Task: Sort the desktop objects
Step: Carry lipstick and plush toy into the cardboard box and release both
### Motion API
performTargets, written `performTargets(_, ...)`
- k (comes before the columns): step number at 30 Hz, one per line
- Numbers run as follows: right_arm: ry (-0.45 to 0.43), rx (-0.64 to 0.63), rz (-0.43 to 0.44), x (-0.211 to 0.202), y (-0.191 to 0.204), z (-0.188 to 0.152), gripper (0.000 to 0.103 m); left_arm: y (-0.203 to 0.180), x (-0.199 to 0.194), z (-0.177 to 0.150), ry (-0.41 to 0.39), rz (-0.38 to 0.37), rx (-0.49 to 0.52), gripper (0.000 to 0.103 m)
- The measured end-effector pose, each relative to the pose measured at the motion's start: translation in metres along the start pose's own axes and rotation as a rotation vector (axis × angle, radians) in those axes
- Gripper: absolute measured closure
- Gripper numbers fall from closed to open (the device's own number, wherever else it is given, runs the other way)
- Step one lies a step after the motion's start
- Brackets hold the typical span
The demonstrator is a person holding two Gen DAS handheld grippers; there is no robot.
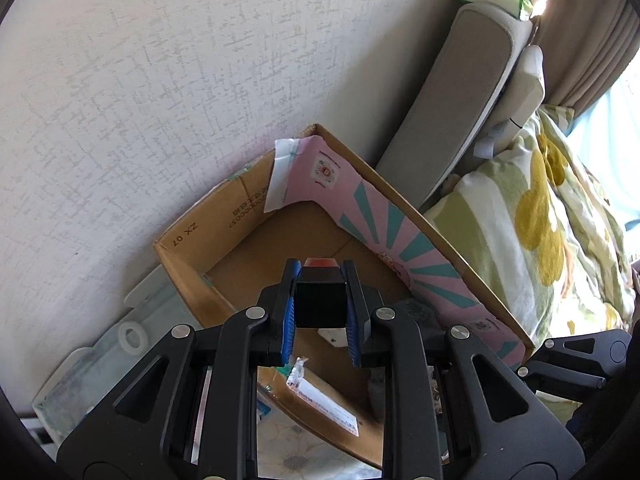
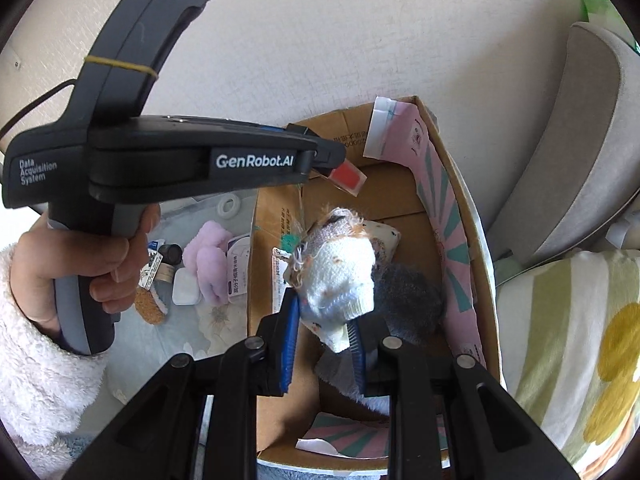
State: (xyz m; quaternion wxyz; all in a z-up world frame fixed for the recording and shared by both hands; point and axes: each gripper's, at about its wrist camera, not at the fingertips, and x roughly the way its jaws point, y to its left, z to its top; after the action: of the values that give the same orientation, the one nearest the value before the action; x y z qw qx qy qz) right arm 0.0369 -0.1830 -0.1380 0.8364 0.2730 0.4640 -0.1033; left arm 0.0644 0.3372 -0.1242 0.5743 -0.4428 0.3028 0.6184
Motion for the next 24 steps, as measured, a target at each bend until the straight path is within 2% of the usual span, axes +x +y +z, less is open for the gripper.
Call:
performTargets(4,0.019,-0.006,-0.005,0.003,-0.002,0.000,0.080,0.002,0.000,0.000,-0.003,0.008,-0.003,0.085)
performTargets(6,0.030,0.006,-0.029,0.009,-0.004,0.001,0.072,0.003,-0.001,0.000,-0.009,0.007,-0.013,0.085)
performTargets(8,0.028,0.019,-0.053,0.011,-0.005,0.002,0.043,0.006,-0.002,0.000,-0.005,0.011,-0.032,0.082)
performTargets(10,0.026,0.037,-0.045,0.009,-0.007,0.001,0.030,0.008,-0.003,0.001,0.001,0.049,-0.049,0.069)
performTargets(12,0.001,0.053,-0.031,0.004,-0.009,0.001,0.030,0.010,-0.008,0.001,-0.023,0.084,-0.053,0.002)
performTargets(15,-0.011,0.046,-0.048,-0.001,-0.009,0.001,0.028,0.015,-0.018,-0.002,-0.078,0.068,-0.074,0.000)
performTargets(24,-0.016,0.027,-0.056,-0.007,0.002,0.000,0.027,0.026,-0.042,-0.015,-0.110,0.065,-0.104,0.000)
